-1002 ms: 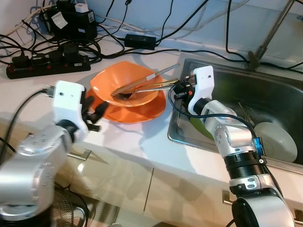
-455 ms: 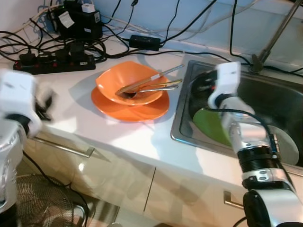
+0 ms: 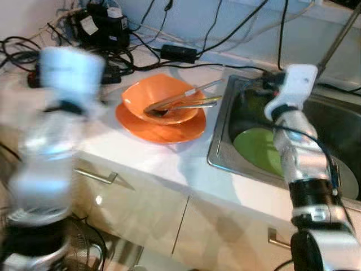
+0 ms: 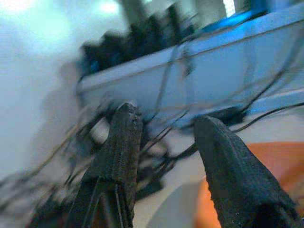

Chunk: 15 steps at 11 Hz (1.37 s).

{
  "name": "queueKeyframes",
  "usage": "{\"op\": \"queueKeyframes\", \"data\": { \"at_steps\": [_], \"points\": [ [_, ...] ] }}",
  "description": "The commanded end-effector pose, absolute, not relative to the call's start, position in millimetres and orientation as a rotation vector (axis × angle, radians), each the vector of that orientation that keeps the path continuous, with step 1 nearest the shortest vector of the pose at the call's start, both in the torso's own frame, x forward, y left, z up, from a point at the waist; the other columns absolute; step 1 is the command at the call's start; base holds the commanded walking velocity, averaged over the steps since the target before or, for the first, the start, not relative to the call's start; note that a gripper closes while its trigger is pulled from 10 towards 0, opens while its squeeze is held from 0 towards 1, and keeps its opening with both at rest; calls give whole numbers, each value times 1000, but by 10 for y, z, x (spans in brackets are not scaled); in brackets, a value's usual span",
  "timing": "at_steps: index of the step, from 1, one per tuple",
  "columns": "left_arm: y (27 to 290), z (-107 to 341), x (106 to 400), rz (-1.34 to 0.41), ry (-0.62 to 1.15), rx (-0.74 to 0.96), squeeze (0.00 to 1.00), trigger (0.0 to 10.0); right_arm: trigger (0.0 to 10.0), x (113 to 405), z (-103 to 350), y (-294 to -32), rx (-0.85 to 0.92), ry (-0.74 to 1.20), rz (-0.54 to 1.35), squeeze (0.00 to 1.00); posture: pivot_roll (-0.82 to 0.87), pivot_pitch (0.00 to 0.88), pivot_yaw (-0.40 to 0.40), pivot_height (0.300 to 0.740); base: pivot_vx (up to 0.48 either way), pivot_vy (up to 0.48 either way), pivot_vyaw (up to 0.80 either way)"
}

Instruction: Kitchen organization

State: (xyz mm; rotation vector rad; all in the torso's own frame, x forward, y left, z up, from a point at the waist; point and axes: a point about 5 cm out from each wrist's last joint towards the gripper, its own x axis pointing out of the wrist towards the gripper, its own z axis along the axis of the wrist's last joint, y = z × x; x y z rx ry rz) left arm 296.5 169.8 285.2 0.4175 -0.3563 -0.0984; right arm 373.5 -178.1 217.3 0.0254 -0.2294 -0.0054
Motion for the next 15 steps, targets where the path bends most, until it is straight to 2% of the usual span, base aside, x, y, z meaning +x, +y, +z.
{"op": "queueKeyframes", "data": {
  "at_steps": [1, 2, 5, 6, 9, 12, 15],
  "points": [
    [1565, 2873, 2986, -151, -392, 447, 0, 10000, 10000, 3711, 2172, -1834, 55, -244, -30, 0, 264, 14, -71, 740, 0, 0, 0],
    [1317, 2828, 3079, -255, -427, 484, 0, 10000, 10000, 3695, 2105, -1844, 65, -229, -44, 0, 259, 12, -67, 740, 0, 0, 0],
    [907, 2530, 3282, -408, -424, 546, 0, 10000, 10000, 3632, 2039, -1793, 91, -252, -25, 0, 234, 17, -53, 740, 0, 0, 0],
    [830, 2432, 3298, -440, -428, 637, 0, 10000, 10000, 3610, 1979, -1843, 100, -241, -38, 0, 229, 21, -51, 740, 0, 0, 0],
    [664, 2293, 3243, -540, -467, 704, 0, 10000, 10000, 3575, 1915, -1936, 111, -228, -70, 0, 222, 23, -48, 740, 0, 0, 0],
    [527, 2159, 3057, -638, -481, 730, 0, 10000, 10000, 3580, 1888, -1887, 126, -223, -62, 0, 229, 28, -47, 740, 0, 0, 0],
    [485, 2054, 3122, -600, -425, 841, 0, 10000, 10000, 3590, 1895, -1833, 132, -225, -46, 0, 224, 12, -45, 740, 0, 0, 0]
  ]
}}
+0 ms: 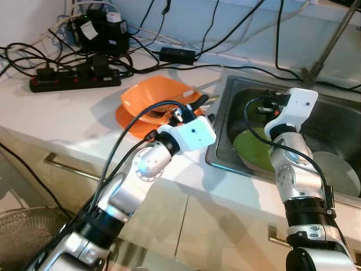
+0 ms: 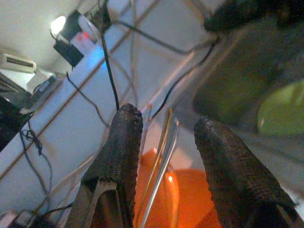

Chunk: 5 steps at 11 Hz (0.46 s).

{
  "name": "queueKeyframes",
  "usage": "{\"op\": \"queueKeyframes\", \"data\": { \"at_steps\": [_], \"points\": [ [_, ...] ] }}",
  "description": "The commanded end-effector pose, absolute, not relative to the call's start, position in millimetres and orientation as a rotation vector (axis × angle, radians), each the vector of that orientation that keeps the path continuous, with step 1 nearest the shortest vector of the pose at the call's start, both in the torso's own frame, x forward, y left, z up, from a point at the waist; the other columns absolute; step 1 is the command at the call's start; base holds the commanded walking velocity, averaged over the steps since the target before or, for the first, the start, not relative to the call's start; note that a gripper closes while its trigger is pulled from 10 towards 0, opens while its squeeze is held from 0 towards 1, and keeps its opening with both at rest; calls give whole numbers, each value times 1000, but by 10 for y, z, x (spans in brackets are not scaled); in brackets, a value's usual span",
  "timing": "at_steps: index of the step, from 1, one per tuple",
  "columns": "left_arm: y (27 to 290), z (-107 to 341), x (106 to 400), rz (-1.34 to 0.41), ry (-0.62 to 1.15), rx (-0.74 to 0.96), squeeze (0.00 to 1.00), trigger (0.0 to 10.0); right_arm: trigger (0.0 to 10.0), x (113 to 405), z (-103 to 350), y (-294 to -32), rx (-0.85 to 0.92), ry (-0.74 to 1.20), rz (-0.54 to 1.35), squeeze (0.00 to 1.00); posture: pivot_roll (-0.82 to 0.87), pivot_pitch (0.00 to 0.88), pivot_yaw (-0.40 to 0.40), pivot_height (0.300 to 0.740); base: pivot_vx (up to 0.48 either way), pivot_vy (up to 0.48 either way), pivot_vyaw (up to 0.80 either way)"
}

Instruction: Kitchen organization

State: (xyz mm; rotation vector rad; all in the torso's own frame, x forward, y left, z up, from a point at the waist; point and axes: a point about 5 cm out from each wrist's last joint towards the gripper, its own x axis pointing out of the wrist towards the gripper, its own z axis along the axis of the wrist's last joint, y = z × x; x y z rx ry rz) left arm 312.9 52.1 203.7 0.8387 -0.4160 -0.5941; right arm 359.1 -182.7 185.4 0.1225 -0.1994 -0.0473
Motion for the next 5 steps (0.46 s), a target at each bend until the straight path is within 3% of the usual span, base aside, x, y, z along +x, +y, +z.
{"op": "queueKeyframes", "data": {
  "at_steps": [1, 5],
  "points": [
    [475, 2042, 3151, -584, -414, 871, 0, 10000, 10000, 3592, 1896, -1829, 133, -226, -43, 0, 224, 10, -45, 740, 0, 0, 0],
    [325, 2021, 3233, -565, -404, 891, 0, 10000, 10000, 3563, 1742, -1930, 123, -173, -56, 0, 205, 5, -35, 740, 0, 0, 0]
  ]
}}
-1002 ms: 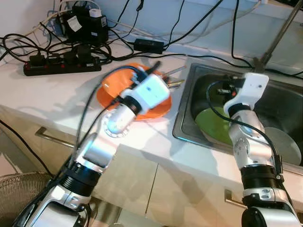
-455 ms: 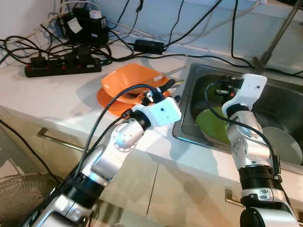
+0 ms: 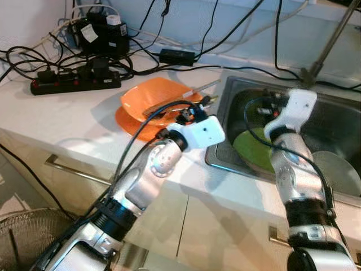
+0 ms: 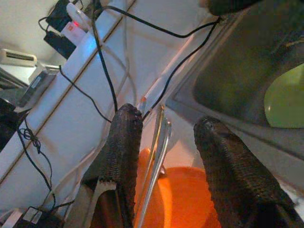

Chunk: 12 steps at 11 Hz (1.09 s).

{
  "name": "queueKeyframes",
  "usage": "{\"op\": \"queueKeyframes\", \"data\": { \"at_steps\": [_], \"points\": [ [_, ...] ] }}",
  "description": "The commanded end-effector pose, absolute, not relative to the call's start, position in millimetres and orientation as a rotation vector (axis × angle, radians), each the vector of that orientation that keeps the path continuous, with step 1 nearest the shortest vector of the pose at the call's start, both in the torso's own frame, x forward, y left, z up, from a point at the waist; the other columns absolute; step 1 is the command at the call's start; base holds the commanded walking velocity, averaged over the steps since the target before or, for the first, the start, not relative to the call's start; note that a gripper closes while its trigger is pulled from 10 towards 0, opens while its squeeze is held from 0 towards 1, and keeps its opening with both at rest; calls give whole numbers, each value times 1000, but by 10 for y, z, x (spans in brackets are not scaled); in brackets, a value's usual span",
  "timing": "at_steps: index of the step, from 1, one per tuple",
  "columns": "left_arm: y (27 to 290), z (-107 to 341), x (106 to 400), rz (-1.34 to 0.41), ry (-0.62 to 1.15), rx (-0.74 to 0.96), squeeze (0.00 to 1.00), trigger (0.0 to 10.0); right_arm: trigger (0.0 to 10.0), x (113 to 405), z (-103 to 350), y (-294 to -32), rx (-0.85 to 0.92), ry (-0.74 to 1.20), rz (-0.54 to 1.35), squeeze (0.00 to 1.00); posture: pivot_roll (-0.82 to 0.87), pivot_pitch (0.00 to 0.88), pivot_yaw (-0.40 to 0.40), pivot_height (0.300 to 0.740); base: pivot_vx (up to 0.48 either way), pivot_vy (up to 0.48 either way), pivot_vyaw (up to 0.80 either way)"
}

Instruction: Kitchen organization

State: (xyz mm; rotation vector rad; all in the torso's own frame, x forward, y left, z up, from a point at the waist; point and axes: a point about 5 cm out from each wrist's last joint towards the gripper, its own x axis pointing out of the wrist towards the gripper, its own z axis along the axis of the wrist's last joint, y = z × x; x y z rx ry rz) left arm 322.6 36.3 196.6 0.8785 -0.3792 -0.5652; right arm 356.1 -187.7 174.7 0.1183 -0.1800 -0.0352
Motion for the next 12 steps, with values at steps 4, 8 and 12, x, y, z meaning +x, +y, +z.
{"op": "queueKeyframes", "data": {
  "at_steps": [4, 8, 12],
  "points": [
    [327, 1998, 3285, -514, -364, 893, 0, 10000, 10000, 3510, 1778, -1897, 130, -233, -38, 0, 199, 24, -37, 740, 0, 0, 0],
    [320, 2005, 3395, -457, -331, 948, 0, 10000, 10000, 3524, 1799, -1829, 146, -244, -20, 0, 200, 30, -39, 740, 0, 0, 0],
    [229, 2038, 3493, -455, -330, 935, 0, 0, 10000, 3524, 1799, -1819, 150, -244, -22, 0, 184, 29, -29, 740, 0, 0, 0]
  ]
}}
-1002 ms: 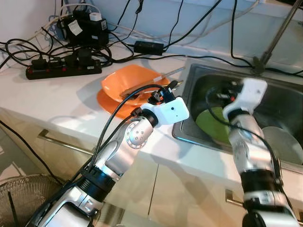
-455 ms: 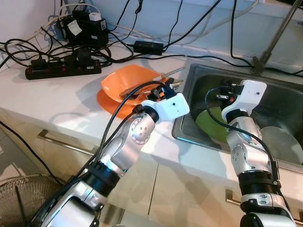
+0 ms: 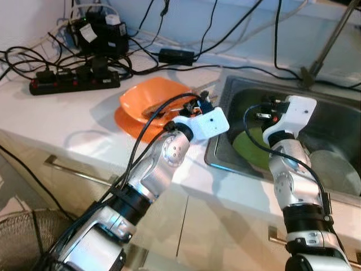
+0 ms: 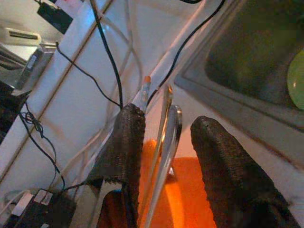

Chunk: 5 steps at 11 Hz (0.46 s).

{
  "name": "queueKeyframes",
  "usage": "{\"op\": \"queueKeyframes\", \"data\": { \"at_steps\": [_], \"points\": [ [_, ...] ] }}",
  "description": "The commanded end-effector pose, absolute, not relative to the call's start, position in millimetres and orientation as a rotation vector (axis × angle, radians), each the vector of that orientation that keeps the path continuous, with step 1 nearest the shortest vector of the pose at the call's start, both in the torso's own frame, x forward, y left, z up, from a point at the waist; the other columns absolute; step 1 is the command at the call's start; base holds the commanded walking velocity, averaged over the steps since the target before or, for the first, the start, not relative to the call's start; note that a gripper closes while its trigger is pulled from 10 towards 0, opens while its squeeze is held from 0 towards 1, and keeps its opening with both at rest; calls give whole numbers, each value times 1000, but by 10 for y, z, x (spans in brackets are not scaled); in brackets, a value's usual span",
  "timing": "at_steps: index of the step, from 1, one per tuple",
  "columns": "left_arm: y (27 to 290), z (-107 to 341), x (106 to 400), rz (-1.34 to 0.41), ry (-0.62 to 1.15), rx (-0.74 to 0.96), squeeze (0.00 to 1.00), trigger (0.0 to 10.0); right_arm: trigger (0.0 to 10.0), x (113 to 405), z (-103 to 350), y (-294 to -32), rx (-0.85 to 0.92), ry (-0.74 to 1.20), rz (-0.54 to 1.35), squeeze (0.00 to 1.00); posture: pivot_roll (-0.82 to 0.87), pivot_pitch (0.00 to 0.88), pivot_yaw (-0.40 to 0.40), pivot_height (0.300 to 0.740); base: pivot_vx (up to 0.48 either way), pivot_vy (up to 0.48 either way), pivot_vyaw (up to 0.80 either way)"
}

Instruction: Kitchen organization

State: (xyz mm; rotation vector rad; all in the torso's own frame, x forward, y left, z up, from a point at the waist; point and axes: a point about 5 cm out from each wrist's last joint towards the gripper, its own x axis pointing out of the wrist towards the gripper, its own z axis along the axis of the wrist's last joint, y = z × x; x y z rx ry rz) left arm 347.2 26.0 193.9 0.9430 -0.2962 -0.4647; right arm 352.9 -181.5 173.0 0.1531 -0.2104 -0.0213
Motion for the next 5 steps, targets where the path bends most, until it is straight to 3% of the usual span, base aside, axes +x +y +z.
{"op": "queueKeyframes", "data": {
  "at_steps": [1, 5],
  "points": [
    [223, 2041, 3499, -456, -332, 933, 0, 0, 10000, 3522, 1799, -1818, 150, -244, -23, 0, 183, 28, -28, 740, 0, 0, 0],
    [220, 2057, 3506, -453, -336, 939, 0, 0, 10000, 3523, 1793, -1830, 153, -239, -30, 0, 188, 30, -30, 740, 0, 0, 0]
  ]
}}
